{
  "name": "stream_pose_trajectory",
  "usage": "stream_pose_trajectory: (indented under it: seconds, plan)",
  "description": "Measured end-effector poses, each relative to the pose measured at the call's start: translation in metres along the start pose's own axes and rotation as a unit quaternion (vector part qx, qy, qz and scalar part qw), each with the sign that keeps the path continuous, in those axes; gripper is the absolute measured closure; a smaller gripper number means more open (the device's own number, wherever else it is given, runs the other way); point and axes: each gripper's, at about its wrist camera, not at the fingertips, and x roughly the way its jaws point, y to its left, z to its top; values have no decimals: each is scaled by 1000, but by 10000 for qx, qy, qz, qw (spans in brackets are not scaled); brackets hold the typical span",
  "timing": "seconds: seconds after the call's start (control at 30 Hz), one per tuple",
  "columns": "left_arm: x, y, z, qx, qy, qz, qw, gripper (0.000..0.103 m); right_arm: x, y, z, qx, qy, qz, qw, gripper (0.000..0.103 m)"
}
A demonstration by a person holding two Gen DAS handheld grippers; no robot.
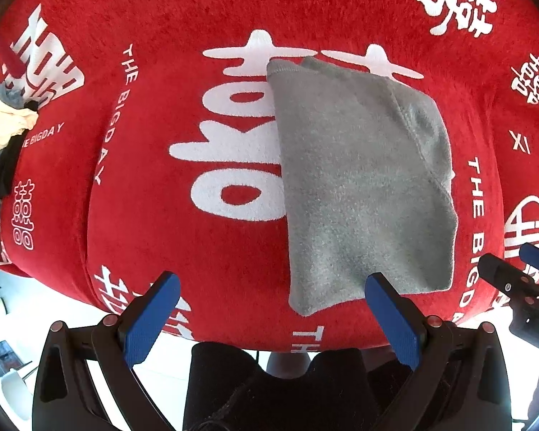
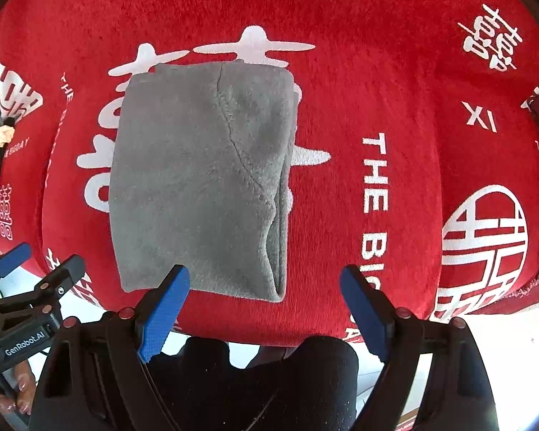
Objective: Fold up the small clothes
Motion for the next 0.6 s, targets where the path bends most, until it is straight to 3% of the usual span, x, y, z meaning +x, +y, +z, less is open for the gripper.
stream_pose_trajectory:
  seconds: [0.6]
  plan:
    - [-6,10,-2,-73,17,55,10000,0,-4,12,-3,-68,-20,-90,9999,15]
